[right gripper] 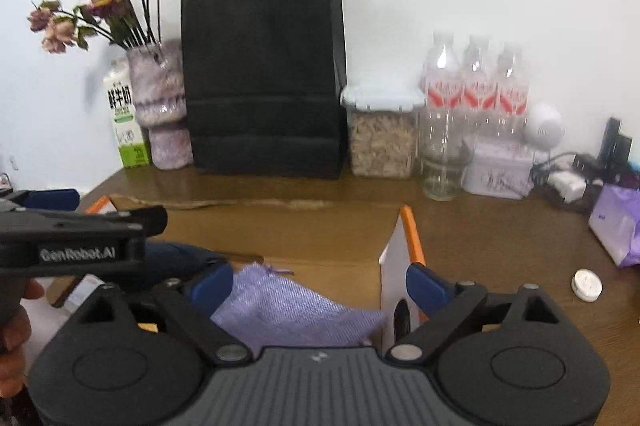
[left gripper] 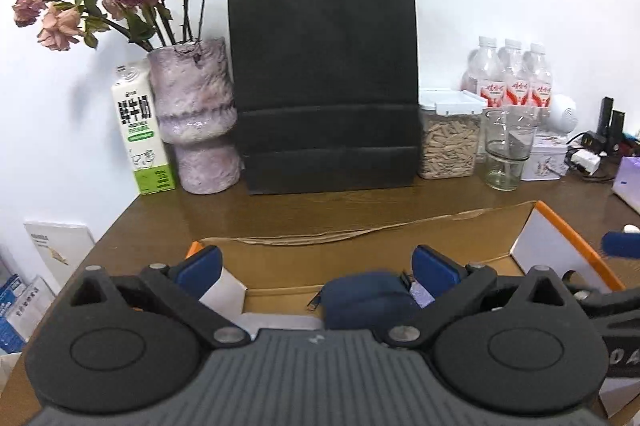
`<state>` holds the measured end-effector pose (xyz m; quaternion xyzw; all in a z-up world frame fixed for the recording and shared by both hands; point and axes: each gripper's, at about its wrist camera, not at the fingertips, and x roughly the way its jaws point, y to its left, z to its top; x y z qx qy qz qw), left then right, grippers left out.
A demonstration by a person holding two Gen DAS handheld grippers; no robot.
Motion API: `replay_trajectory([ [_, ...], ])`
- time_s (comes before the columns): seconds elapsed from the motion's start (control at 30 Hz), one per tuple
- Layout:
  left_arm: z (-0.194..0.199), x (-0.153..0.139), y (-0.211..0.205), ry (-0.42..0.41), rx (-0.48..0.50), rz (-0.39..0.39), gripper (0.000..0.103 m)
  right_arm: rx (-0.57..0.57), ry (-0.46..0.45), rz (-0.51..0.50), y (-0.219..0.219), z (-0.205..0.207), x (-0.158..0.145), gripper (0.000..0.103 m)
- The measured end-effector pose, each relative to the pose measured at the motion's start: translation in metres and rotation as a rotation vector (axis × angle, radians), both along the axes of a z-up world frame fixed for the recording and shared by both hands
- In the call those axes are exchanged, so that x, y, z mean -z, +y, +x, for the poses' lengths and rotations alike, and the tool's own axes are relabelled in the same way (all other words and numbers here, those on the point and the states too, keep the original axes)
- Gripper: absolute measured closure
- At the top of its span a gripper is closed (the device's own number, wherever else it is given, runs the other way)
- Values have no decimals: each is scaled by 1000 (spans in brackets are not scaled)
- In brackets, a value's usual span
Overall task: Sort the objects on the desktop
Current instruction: 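Lower the glasses case and purple pouch into the cardboard box and open both tools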
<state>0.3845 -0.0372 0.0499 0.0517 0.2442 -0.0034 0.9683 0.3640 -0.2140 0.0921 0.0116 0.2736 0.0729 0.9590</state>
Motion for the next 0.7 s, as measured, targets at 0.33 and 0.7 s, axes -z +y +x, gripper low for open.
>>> replay_trajectory([
  [0.33,-4,-1,2,7,-23,4,0,11,-22,-18,-4,-6,-10,3],
  [0.7,-43,-20,19,-77,-72,-59,0,-21,-61,-27,4,-23,-24,2],
])
